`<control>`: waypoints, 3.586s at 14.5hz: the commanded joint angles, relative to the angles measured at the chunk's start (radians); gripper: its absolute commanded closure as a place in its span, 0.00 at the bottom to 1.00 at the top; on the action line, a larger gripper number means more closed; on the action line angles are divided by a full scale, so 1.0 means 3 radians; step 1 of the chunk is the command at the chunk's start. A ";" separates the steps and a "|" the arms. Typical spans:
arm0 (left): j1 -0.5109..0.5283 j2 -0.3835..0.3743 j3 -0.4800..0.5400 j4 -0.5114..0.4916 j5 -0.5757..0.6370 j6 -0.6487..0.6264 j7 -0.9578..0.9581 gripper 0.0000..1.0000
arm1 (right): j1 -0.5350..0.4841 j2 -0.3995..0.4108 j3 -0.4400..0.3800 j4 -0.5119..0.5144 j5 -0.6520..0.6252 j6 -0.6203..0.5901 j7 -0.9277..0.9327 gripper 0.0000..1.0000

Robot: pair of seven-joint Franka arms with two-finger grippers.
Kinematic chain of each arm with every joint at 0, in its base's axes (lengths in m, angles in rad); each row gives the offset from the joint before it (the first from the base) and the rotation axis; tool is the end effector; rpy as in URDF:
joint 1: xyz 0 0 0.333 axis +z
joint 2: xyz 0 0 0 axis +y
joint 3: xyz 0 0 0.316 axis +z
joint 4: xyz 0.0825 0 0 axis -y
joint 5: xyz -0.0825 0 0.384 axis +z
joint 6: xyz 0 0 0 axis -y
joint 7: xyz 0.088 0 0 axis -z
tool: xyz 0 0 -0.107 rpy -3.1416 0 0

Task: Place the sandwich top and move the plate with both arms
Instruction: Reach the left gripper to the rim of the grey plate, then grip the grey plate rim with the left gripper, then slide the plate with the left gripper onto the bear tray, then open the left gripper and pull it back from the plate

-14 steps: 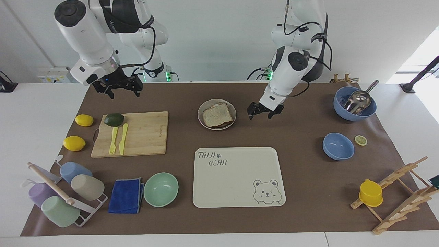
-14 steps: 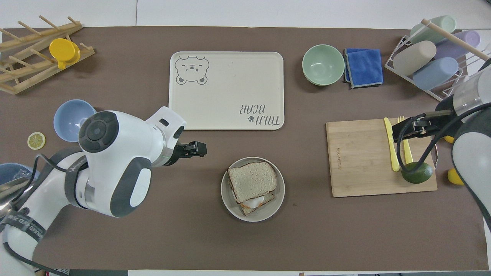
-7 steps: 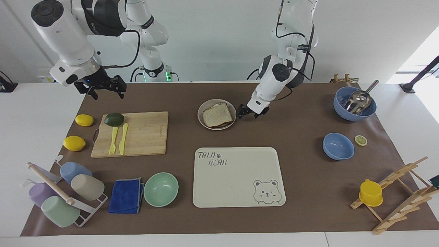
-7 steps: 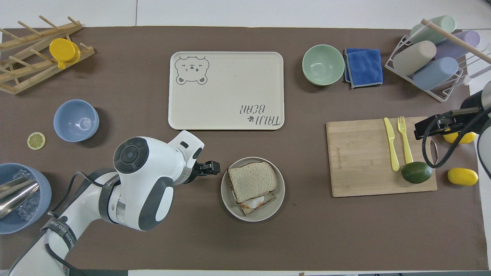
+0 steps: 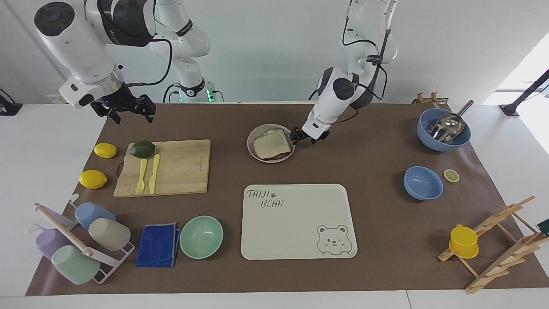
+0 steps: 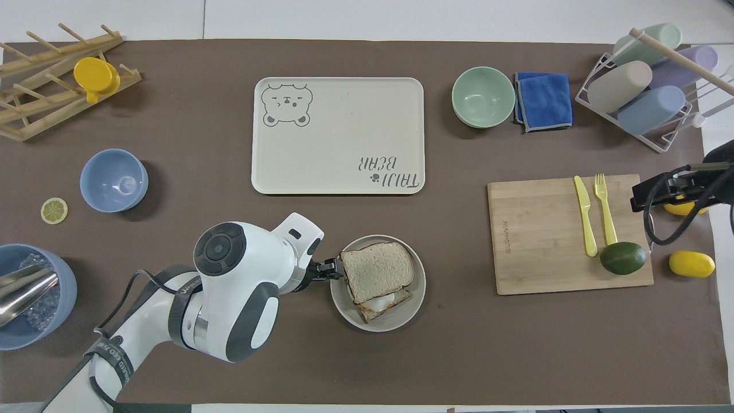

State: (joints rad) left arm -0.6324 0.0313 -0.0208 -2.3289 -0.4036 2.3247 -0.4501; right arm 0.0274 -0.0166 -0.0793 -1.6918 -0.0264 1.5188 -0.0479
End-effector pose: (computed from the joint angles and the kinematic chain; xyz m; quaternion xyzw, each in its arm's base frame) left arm 0.3980 -0.3134 0.3227 0.9886 0.0397 -0.0903 0.1135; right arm 0.5371 -0.0312 0.5730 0.9969 -0.0016 -0.0787 0.0086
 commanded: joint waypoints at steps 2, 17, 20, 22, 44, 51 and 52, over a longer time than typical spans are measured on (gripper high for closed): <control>-0.0141 -0.0110 0.0049 -0.0162 -0.0143 0.0110 -0.0039 0.34 | -0.0005 -0.0027 -0.0007 -0.0037 0.0032 0.0025 0.0113 0.00; -0.0321 -0.0063 0.0049 -0.0280 -0.0317 0.0391 -0.0049 0.80 | 0.0026 -0.0124 0.0034 -0.0042 0.0057 0.0020 0.0144 0.00; -0.0321 -0.0063 0.0049 -0.0285 -0.0317 0.0386 -0.0049 1.00 | 0.0026 -0.0124 0.0034 -0.0047 0.0057 0.0020 0.0144 0.00; -0.0316 -0.0063 0.0049 -0.0280 -0.0317 0.0376 -0.0034 1.00 | 0.0026 -0.0124 0.0034 -0.0047 0.0057 0.0020 0.0144 0.00; 0.1055 0.1721 0.0059 0.2563 0.0077 -0.0631 0.0560 1.00 | 0.0026 -0.0124 0.0034 -0.0047 0.0057 0.0020 0.0144 0.00; 0.1085 0.1716 0.0064 0.2603 0.0082 -0.0657 0.0565 0.00 | 0.0026 -0.0124 0.0034 -0.0042 0.0057 0.0020 0.0144 0.00; 0.1096 0.1701 0.0074 0.2619 0.0082 -0.0687 0.0565 0.00 | 0.0026 -0.0124 0.0034 -0.0047 0.0057 0.0020 0.0144 0.00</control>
State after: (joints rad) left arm -0.3088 0.5583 -0.0060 -1.5555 -0.3926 2.1398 -0.2874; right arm 0.0375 -0.0386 -0.0704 -1.6907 -0.0212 1.5211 -0.0214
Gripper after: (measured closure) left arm 0.683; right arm 0.000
